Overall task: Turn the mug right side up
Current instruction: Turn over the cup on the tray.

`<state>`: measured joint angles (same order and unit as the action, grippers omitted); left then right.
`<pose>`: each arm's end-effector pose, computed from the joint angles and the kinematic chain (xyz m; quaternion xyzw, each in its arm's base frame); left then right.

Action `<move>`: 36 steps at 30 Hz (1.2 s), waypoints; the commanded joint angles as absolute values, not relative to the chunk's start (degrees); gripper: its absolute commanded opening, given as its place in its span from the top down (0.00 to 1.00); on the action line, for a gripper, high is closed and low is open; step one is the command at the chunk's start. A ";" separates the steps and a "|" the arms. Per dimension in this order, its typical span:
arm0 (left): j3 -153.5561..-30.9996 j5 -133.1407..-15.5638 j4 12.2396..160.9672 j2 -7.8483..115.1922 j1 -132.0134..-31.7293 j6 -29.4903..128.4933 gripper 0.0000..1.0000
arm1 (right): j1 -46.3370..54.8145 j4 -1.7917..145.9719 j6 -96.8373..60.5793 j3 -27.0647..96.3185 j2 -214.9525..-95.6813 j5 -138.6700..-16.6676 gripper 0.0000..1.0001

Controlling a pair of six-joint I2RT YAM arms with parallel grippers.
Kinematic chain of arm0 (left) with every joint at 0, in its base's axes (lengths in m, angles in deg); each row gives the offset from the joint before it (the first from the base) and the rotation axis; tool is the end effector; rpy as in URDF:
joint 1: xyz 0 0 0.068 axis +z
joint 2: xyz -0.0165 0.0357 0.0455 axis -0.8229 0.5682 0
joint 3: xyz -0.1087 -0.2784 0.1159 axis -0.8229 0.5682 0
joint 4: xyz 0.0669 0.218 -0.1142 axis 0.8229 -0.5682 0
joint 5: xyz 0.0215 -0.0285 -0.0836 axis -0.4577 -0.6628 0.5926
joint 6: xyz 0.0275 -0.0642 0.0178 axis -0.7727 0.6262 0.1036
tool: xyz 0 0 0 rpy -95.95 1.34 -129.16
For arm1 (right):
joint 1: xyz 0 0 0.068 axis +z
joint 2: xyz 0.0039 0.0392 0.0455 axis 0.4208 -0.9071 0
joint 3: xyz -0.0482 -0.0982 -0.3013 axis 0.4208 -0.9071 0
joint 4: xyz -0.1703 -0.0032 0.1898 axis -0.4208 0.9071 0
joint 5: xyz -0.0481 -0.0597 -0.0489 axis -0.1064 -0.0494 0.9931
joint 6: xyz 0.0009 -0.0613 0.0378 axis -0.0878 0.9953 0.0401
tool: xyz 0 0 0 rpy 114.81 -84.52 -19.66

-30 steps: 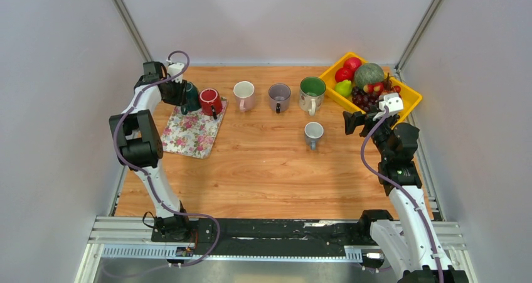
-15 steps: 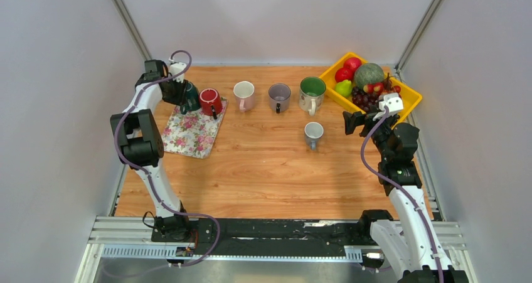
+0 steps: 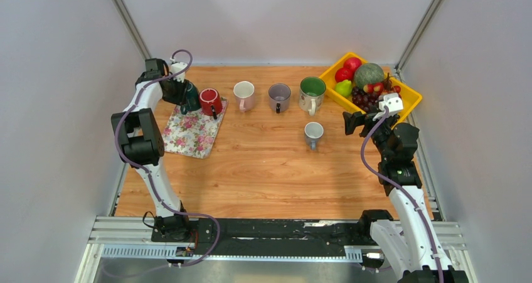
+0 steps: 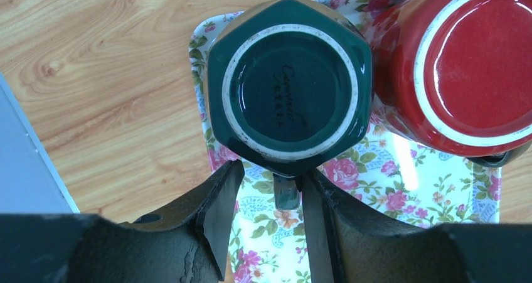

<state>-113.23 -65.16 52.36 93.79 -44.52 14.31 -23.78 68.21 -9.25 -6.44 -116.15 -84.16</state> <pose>0.4687 0.0718 0.2541 0.1505 0.9305 -0.0488 0.3303 0.1621 0.0177 0.3424 -0.1039 0.7236 0.0843 0.6771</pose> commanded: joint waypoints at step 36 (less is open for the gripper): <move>-115.13 -62.11 52.24 93.47 -46.23 12.56 0.44 | -23.53 67.45 -9.48 -4.01 -115.45 -85.10 0.00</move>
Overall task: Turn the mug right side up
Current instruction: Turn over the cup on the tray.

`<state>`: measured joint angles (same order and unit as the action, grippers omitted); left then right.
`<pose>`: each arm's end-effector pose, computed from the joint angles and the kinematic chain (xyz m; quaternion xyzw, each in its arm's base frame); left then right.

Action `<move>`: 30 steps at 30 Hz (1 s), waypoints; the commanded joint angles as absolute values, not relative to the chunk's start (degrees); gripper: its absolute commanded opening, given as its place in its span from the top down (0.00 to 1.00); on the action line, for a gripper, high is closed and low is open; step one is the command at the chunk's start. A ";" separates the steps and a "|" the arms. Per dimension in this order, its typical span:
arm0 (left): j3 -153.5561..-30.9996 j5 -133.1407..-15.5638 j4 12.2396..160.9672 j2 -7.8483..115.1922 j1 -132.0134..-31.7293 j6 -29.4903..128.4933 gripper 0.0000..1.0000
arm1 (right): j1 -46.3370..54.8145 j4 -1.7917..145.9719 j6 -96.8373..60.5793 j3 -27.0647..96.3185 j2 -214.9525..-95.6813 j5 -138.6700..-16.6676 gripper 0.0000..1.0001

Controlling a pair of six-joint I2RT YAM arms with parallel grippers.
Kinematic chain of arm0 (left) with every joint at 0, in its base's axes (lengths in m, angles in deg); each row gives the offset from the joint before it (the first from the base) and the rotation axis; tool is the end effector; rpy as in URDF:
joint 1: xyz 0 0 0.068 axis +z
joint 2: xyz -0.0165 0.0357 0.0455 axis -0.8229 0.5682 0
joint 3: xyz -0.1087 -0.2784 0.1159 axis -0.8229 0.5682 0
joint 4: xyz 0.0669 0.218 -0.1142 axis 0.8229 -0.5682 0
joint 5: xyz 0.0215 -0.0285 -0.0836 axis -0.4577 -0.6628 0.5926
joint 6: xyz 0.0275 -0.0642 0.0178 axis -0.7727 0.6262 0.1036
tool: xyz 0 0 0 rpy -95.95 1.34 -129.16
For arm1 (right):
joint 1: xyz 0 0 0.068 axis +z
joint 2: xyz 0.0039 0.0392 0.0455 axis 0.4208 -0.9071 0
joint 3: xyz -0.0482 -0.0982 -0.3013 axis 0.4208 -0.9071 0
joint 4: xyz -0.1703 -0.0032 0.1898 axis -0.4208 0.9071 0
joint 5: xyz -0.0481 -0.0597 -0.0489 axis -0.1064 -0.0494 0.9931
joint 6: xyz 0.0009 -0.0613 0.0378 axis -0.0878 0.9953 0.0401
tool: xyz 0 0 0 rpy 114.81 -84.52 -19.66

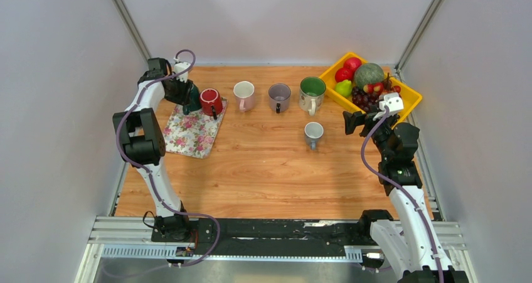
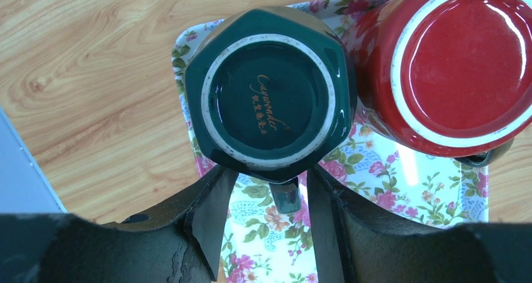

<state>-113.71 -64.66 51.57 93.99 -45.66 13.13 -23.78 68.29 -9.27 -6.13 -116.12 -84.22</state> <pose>0.4702 0.0620 0.2543 0.1700 0.9279 -0.0541 0.3274 0.1618 0.0177 0.3443 -0.1042 0.7220 0.0846 0.6787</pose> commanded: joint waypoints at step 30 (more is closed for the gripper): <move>-113.67 -67.65 54.69 92.60 -47.19 15.13 0.51 | -23.57 67.62 -9.51 -3.92 -115.11 -85.15 0.00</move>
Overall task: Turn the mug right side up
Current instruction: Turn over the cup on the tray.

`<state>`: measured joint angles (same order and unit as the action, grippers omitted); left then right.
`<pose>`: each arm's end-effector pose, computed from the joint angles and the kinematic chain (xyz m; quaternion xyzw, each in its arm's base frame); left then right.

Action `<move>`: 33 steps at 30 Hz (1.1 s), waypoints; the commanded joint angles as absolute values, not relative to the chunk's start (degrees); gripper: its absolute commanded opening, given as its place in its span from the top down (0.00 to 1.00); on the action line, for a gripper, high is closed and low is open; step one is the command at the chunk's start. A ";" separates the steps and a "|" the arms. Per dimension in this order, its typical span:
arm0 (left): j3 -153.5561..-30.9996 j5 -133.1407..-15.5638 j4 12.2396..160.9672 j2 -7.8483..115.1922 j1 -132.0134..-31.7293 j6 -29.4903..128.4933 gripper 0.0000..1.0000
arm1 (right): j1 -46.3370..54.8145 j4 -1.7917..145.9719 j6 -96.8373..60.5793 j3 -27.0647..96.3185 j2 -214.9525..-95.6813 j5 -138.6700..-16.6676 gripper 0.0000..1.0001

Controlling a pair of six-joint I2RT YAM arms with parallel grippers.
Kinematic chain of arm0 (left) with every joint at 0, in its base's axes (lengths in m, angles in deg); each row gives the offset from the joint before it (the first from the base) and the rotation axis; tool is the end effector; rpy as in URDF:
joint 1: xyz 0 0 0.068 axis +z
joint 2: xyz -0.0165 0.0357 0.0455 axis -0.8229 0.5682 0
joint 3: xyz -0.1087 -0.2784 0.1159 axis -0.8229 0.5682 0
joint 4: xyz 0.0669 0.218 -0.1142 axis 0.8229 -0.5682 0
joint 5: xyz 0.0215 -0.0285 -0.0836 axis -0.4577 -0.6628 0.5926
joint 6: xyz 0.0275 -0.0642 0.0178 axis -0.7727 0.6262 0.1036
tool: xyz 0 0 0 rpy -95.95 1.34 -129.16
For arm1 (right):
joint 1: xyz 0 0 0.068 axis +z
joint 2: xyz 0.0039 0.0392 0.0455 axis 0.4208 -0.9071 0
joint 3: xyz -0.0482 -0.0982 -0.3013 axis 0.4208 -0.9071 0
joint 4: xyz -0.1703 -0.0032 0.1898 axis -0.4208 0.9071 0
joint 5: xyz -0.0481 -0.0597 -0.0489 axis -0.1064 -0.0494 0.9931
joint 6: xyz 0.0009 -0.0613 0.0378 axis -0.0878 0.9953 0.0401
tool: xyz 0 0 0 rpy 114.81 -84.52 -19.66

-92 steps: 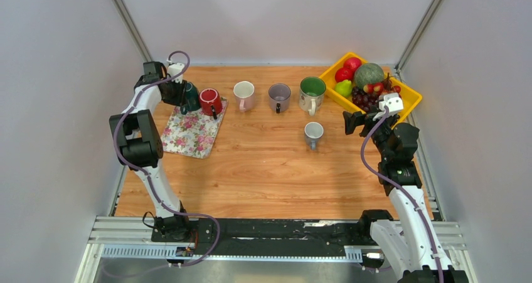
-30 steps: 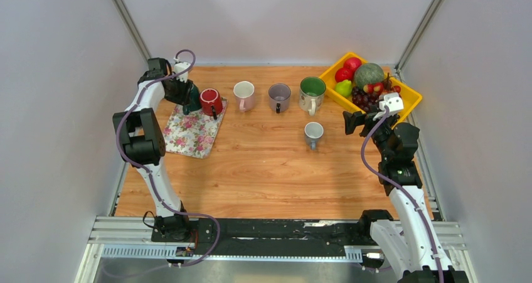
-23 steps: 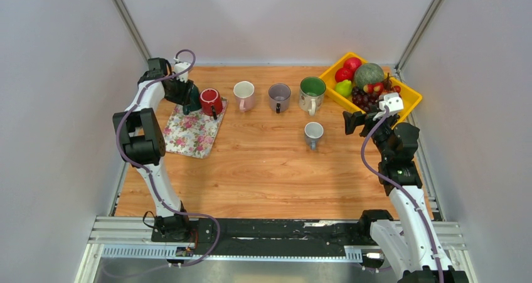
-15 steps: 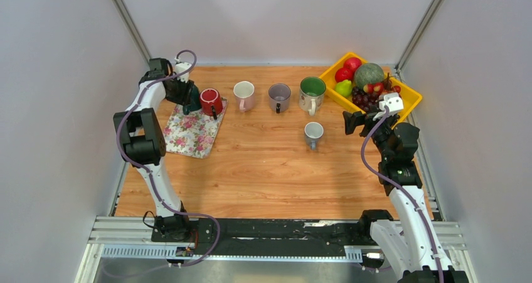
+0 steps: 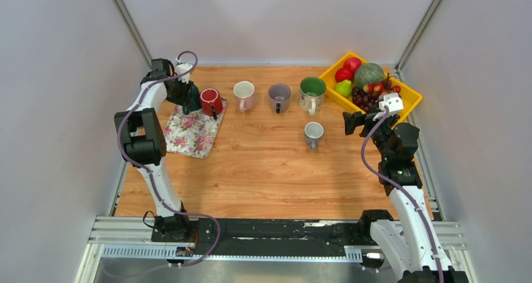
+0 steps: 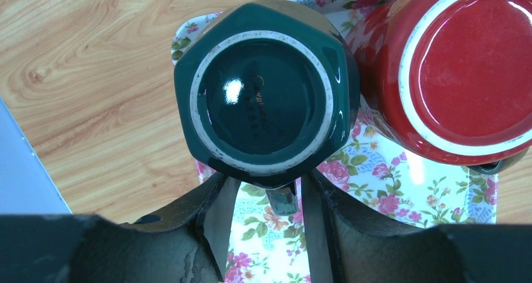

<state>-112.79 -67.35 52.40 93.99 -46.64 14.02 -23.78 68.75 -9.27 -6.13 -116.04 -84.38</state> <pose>0.4705 0.0565 0.2496 0.1642 0.9321 -0.0381 0.3205 0.1614 0.0179 0.3435 -0.1049 0.7241 0.0859 0.6762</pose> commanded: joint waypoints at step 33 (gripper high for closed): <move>-114.24 -76.29 52.11 94.34 -47.44 17.39 0.73 | -23.58 67.79 -9.58 -3.92 -114.93 -85.54 0.00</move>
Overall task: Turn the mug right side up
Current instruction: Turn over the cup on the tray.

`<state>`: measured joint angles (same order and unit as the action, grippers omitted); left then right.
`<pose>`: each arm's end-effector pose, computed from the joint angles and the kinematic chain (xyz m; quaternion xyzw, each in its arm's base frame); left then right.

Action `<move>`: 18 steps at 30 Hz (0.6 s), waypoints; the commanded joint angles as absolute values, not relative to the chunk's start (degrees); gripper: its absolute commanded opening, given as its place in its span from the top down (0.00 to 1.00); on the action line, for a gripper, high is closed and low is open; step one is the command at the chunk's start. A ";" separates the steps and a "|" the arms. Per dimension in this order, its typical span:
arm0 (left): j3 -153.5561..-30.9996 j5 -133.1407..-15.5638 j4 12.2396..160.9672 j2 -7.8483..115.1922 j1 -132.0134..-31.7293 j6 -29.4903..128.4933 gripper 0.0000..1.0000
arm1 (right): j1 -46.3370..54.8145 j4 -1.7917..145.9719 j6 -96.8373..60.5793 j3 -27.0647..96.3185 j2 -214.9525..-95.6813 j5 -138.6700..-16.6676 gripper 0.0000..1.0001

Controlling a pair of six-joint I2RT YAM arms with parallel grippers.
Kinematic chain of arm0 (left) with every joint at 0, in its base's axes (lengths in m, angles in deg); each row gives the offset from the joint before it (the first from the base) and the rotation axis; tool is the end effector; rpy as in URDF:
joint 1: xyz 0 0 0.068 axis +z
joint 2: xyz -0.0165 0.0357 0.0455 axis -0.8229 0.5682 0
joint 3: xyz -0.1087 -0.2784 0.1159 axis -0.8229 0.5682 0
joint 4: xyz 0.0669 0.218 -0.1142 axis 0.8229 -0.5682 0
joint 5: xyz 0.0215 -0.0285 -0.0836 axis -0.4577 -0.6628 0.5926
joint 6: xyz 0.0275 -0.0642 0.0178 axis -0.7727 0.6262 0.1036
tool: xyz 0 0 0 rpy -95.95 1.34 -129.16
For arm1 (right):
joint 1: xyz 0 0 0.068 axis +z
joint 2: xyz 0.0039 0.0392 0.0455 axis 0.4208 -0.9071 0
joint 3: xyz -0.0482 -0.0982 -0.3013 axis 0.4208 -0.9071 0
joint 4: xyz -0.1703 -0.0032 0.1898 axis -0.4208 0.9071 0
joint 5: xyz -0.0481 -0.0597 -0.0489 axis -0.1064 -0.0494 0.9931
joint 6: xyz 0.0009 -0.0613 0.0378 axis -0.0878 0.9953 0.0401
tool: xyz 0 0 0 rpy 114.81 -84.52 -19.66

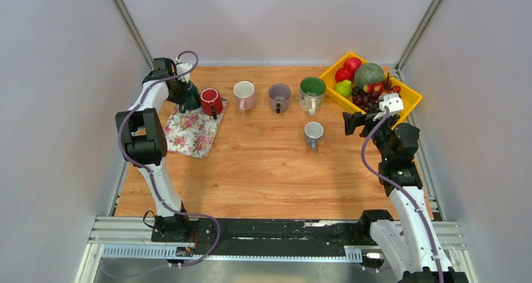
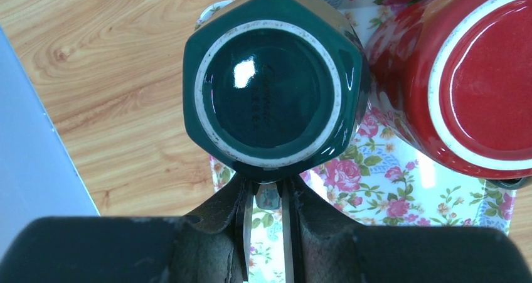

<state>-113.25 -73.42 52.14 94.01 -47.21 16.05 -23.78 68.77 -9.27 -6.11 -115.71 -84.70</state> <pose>0.4716 0.0582 0.2506 0.1373 0.9409 0.0040 0.3096 0.1599 0.0182 0.3444 -0.1070 0.7219 0.0877 0.6781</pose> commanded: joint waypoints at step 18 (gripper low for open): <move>-114.18 -75.71 53.74 94.41 -47.45 19.47 0.59 | -23.57 67.79 -9.63 -3.83 -115.02 -85.63 0.00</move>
